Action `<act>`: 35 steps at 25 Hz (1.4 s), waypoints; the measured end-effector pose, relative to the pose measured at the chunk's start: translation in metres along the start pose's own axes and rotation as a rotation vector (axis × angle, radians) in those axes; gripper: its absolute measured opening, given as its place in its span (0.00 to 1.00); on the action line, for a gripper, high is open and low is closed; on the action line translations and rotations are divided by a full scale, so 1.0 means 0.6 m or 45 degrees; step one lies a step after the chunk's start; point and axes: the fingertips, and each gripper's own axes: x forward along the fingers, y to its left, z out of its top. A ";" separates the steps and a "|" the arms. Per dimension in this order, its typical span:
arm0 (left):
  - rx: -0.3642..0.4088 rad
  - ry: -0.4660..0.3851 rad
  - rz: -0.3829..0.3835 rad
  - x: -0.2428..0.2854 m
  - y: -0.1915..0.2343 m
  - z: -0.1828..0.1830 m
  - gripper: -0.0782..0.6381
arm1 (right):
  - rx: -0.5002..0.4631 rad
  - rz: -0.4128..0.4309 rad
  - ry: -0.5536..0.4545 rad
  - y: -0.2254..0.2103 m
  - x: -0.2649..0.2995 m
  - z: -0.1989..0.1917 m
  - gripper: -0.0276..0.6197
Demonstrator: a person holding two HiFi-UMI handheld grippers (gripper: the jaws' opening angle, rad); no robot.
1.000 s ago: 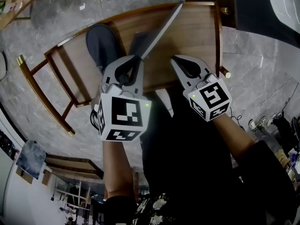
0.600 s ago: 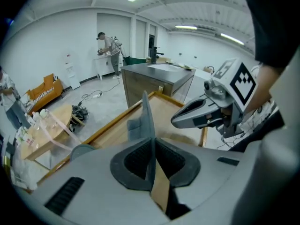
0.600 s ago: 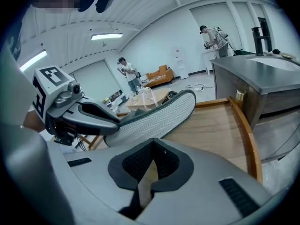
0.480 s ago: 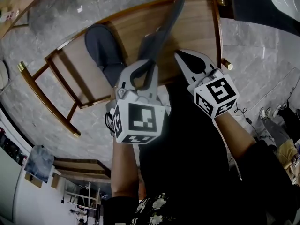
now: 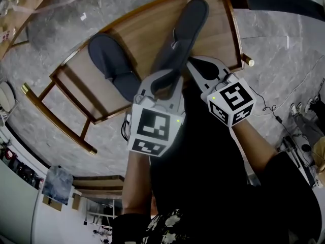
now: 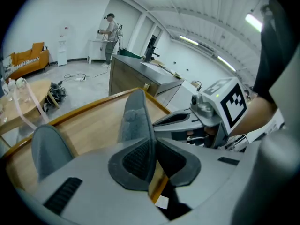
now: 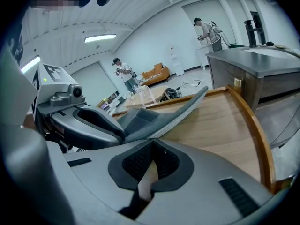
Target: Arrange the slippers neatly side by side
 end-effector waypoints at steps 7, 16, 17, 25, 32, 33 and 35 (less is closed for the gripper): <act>-0.119 0.033 -0.100 0.011 -0.002 -0.036 0.20 | 0.004 -0.072 0.049 -0.013 -0.004 -0.037 0.04; -0.151 0.134 -0.126 0.026 -0.009 -0.105 0.22 | -0.359 0.094 0.111 0.015 -0.024 -0.036 0.04; -0.172 0.135 -0.130 0.028 -0.012 -0.110 0.23 | -0.456 0.167 0.139 0.028 -0.024 -0.037 0.04; -0.396 0.046 -0.069 0.034 -0.005 -0.123 0.31 | -0.923 0.398 0.261 0.047 -0.012 -0.022 0.13; -0.490 0.014 0.023 0.041 0.012 -0.137 0.32 | -1.296 0.570 0.392 0.052 0.019 -0.025 0.30; -0.495 0.018 0.033 0.042 0.014 -0.138 0.32 | -1.347 0.578 0.425 0.048 0.028 -0.034 0.30; -0.501 0.022 0.050 0.043 0.019 -0.138 0.32 | -1.447 0.554 0.463 0.036 0.046 -0.047 0.30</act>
